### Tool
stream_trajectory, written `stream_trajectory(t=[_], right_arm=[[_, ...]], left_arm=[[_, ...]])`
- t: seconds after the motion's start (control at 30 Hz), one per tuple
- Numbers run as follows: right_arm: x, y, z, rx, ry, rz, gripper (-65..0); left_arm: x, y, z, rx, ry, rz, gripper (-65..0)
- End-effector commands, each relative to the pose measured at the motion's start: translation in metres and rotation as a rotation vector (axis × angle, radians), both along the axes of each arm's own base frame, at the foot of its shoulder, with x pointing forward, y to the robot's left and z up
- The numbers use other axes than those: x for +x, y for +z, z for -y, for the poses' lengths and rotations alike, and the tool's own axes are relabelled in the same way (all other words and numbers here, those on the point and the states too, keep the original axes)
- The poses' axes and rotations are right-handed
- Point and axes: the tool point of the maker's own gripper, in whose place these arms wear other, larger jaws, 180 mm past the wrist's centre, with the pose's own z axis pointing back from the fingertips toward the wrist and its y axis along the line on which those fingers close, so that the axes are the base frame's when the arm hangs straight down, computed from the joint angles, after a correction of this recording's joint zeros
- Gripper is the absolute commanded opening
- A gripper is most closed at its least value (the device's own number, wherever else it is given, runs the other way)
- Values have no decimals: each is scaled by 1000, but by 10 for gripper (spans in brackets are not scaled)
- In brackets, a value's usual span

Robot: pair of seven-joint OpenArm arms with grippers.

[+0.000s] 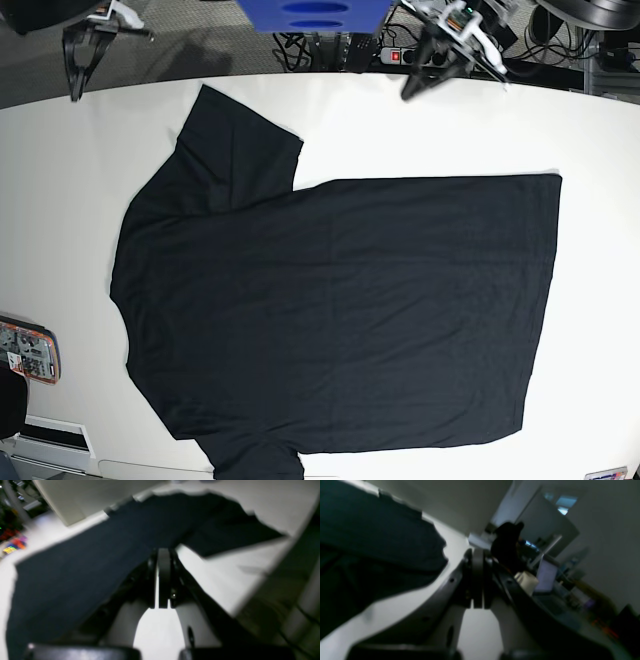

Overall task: Fold the T-shirt properly
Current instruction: 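Move both grippers down toward the shirt's shoulder corners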

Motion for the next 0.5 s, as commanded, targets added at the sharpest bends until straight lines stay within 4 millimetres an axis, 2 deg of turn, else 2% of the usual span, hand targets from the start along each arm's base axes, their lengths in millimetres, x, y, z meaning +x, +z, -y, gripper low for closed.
stream_trajectory(t=[0.0, 0.2, 0.4, 0.47], right_arm=[[1, 12, -8, -7, 34, 42, -650], [19, 28, -39, 115, 109, 153, -650], [33, 60, -72, 168, 210, 266, -650], [37, 69, -80, 180, 235, 297, -650]], left_arm=[[4, 16, 1, -34, 15, 31, -650], [26, 51, 3, -91, 63, 69, -650], [41, 83, 1, -78, 80, 141, -650], [47, 88, -4, -51, 99, 147, -650]])
